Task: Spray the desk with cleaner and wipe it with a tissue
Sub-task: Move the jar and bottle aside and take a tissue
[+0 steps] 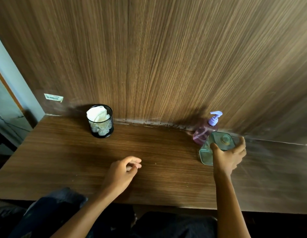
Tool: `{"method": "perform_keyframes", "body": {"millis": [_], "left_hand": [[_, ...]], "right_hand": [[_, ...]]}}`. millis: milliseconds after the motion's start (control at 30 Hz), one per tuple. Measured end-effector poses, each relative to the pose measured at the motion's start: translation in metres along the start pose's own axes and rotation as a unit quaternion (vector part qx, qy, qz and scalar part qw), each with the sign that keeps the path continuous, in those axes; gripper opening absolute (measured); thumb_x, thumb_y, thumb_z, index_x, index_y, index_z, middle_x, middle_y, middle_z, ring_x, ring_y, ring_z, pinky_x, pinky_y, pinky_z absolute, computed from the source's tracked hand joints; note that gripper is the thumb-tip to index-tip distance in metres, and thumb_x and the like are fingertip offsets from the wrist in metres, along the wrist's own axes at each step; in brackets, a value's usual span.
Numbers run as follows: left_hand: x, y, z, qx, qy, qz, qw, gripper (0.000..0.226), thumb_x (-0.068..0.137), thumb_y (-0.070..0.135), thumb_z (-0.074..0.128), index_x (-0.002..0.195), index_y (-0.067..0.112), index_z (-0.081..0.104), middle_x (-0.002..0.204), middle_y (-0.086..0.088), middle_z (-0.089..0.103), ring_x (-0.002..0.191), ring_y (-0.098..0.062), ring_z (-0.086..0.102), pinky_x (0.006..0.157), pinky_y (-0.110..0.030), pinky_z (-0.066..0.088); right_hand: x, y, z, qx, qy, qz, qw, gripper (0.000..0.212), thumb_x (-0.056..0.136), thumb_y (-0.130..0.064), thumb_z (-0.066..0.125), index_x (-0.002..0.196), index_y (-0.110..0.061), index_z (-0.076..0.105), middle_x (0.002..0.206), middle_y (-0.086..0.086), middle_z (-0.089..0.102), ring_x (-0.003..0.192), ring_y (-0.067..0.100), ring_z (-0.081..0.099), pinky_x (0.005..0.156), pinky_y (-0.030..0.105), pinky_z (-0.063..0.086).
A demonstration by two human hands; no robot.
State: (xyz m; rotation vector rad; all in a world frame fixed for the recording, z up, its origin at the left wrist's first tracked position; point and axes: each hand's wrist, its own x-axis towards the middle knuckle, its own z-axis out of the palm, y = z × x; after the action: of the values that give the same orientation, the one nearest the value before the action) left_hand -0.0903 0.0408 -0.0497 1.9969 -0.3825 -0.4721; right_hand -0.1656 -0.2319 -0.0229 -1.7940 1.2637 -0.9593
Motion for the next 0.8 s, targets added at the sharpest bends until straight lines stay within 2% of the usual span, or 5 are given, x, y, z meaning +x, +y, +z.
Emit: {"method": "perform_keyframes", "body": {"millis": [233, 400, 533, 700, 800], "left_hand": [[-0.003, 0.010, -0.018, -0.015, 0.028, 0.006, 0.999, 0.025, 0.087, 0.008, 0.056, 0.092, 0.031, 0.064, 0.088, 0.018, 0.070, 0.088, -0.002, 0.067, 0.082, -0.029, 0.056], [-0.006, -0.001, -0.049, -0.016, 0.086, 0.006, 0.996, 0.033, 0.086, 0.009, 0.059, 0.081, 0.042, 0.059, 0.082, 0.018, 0.071, 0.079, -0.012, 0.070, 0.077, -0.036, 0.057], [-0.009, -0.018, -0.080, -0.057, 0.126, -0.034, 0.990, 0.034, 0.085, 0.004, 0.054, 0.080, 0.037, 0.062, 0.079, 0.017, 0.071, 0.076, -0.001, 0.067, 0.071, -0.019, 0.051], [-0.011, -0.035, -0.108, -0.141, 0.143, -0.066, 0.977, 0.034, 0.085, 0.004, 0.052, 0.080, 0.035, 0.063, 0.083, 0.014, 0.072, 0.082, -0.002, 0.067, 0.074, -0.015, 0.047], [-0.011, -0.040, -0.119, -0.167, 0.157, -0.073, 0.971, 0.033, 0.084, 0.001, 0.050, 0.084, 0.031, 0.065, 0.082, 0.012, 0.073, 0.080, 0.000, 0.068, 0.068, -0.006, 0.046]], "right_hand": [[-0.035, -0.059, 0.012, -0.080, 0.160, -0.151, 0.972, 0.050, 0.066, -0.035, 0.044, 0.104, -0.008, 0.062, 0.113, 0.018, 0.060, 0.109, 0.041, 0.050, 0.096, 0.049, 0.031], [-0.091, -0.096, 0.080, -0.025, -0.085, -0.220, 0.972, 0.031, 0.071, -0.027, 0.044, 0.081, -0.011, 0.068, 0.079, 0.017, 0.070, 0.076, 0.036, 0.065, 0.071, 0.043, 0.052], [-0.144, -0.128, 0.136, -0.021, -0.261, -0.245, 0.934, 0.015, 0.080, -0.005, 0.056, 0.087, -0.009, 0.069, 0.084, 0.012, 0.072, 0.074, 0.020, 0.064, 0.060, 0.021, 0.039], [-0.174, -0.154, 0.194, -0.019, -0.321, -0.268, 0.908, 0.018, 0.083, -0.006, 0.052, 0.087, -0.012, 0.069, 0.086, 0.007, 0.073, 0.088, 0.030, 0.064, 0.068, 0.035, 0.052], [-0.172, -0.162, 0.215, -0.095, -0.307, -0.283, 0.904, 0.022, 0.084, -0.009, 0.050, 0.091, -0.016, 0.070, 0.097, 0.007, 0.072, 0.102, 0.032, 0.053, 0.084, 0.039, 0.046]]}}
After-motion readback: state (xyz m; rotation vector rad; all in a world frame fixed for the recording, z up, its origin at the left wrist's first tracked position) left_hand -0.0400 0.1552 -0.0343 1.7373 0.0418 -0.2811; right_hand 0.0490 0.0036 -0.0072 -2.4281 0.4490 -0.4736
